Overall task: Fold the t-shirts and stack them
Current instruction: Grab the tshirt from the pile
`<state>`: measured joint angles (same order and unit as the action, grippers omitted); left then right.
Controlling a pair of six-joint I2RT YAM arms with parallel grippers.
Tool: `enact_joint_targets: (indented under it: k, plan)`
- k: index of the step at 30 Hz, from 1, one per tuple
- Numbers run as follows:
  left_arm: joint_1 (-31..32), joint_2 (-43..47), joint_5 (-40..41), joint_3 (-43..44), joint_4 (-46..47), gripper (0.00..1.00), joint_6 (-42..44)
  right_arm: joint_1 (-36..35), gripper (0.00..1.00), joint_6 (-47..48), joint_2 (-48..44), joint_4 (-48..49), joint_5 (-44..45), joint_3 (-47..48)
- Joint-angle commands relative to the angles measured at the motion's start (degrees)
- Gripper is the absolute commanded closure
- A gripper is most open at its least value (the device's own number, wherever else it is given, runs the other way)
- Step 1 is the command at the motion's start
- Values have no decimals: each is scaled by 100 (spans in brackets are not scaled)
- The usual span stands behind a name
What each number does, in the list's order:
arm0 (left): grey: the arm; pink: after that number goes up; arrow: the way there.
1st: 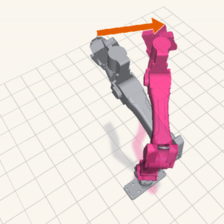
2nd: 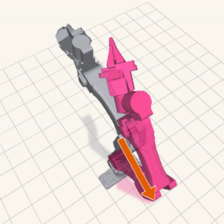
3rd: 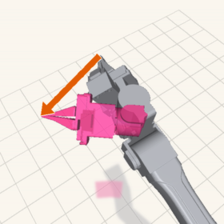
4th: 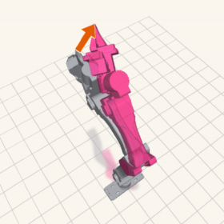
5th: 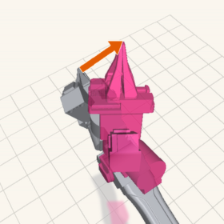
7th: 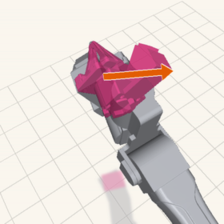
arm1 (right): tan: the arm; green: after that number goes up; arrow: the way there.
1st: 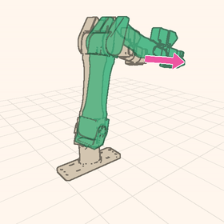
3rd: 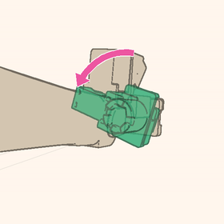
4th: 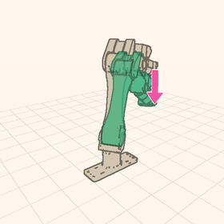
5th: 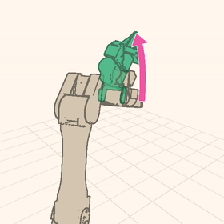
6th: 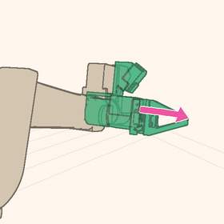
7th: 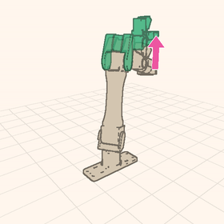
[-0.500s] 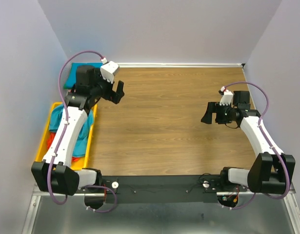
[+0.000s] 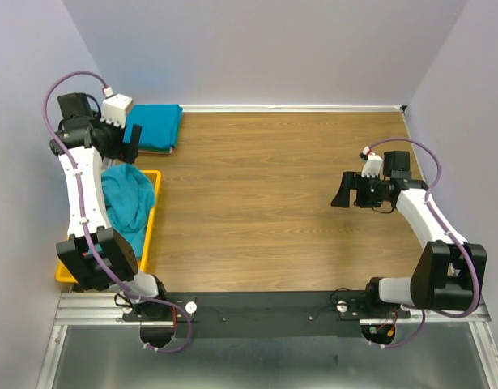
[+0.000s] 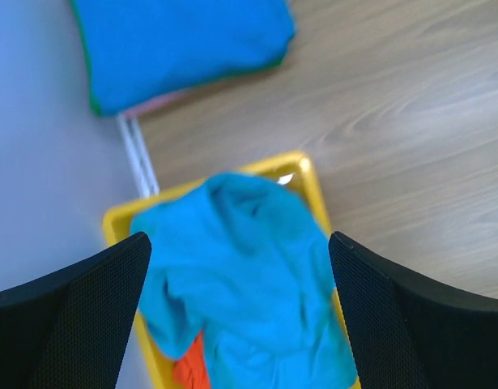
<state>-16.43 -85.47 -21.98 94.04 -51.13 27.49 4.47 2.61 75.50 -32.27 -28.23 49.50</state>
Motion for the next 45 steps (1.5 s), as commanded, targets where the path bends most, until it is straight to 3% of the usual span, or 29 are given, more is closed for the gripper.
enact_joint_targets:
  k: [1, 11, 21, 23, 24, 26, 27, 28, 31, 34, 38, 45]
  plan:
    - [-474, -251, 1036, -412, -644, 1, 390, 36, 0, -15, 43, -60, -262, 183]
    - [-625, -400, 2144, -1721, 411, 1, 46, 36, 0, -68, 350, -104, -385, 385]
    - [-836, -813, 1952, -2101, 824, 2, 2, 36, 0, -15, 412, -139, -297, 447]
    - [-836, -875, 1785, -1995, 772, 12, -15, 36, 0, -6, 404, -148, -306, 412]
    - [-836, -883, 1724, -1934, 746, 33, -33, 36, 0, -6, 412, -148, -315, 412]
    - [-827, -857, 1469, -1662, 605, 54, -33, 36, 0, -6, 421, -174, -341, 421]
    - [-836, -822, 1338, -1548, 492, 84, -41, 36, 0, 20, 421, -165, -359, 429]
    - [-836, -709, 1049, -1399, 421, 98, -41, 36, 0, 37, 421, -174, -376, 429]
    - [-818, -576, 372, -600, -62, 100, 64, 36, 0, 90, 412, -209, -438, 429]
    - [-574, -593, -724, 812, -798, 100, 397, 36, 0, 282, 430, -262, -561, 560]
    - [138, -550, -1475, 1974, -1249, 100, 679, 36, 0, 687, 562, -595, -640, 1060]
    - [2019, -979, -1889, 4041, -1294, 100, 320, 36, 0, 1066, 720, -754, -666, 1335]
